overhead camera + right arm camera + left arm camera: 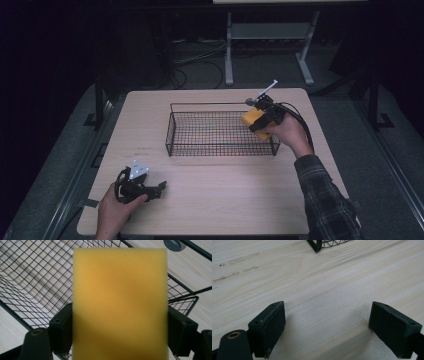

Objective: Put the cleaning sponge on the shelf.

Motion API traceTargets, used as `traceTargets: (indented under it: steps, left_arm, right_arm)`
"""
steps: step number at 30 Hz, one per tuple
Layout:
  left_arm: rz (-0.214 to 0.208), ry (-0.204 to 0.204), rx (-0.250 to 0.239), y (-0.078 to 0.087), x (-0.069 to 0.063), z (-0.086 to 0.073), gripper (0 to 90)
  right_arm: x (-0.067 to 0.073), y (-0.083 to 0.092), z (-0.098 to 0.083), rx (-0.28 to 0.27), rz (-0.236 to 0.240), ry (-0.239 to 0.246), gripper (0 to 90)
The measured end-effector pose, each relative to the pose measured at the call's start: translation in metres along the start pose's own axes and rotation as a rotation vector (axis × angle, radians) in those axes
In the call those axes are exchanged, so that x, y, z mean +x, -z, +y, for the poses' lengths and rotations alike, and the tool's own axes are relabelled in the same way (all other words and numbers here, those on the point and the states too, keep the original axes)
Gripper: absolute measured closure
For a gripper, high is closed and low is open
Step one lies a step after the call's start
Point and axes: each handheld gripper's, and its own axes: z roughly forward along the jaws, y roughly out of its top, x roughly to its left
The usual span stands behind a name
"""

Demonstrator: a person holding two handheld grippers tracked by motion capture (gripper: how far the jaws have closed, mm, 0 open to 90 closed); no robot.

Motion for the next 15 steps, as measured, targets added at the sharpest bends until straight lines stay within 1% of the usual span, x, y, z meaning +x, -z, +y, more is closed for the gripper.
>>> traceTargets:
  steps: [9,15]
  left_arm:
    - [0.0,-0.001,0.0,0.0,0.0,0.0,12.8]
    - [0.0,-0.001,0.0,0.0,0.0,0.0,12.8]
  right_arm:
    - [0.002,-0.011,0.003,0.016,0.004,-0.004,22.1]
    - [0.005,-0.022,0.005,0.032,0.0,0.008,22.0]
